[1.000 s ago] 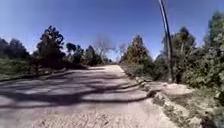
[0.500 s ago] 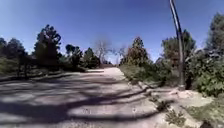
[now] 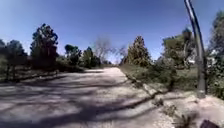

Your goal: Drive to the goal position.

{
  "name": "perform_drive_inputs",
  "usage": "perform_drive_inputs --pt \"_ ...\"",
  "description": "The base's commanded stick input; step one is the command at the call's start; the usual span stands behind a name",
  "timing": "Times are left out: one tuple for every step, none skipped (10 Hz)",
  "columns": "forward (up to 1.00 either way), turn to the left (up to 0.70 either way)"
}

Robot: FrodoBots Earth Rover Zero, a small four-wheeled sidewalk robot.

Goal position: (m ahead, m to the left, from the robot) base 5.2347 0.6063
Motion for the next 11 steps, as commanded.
perform_drive_inputs --pt "1.0 0.0" --pt "1.0 0.0" --pt "1.0 0.0" --pt "1.0 0.0" --pt "1.0 0.0" --pt "1.0 0.0" --pt "1.0 0.0" --pt "1.0 0.0" --pt "1.0 0.0" --pt "1.0 0.0" --pt "1.0 0.0"
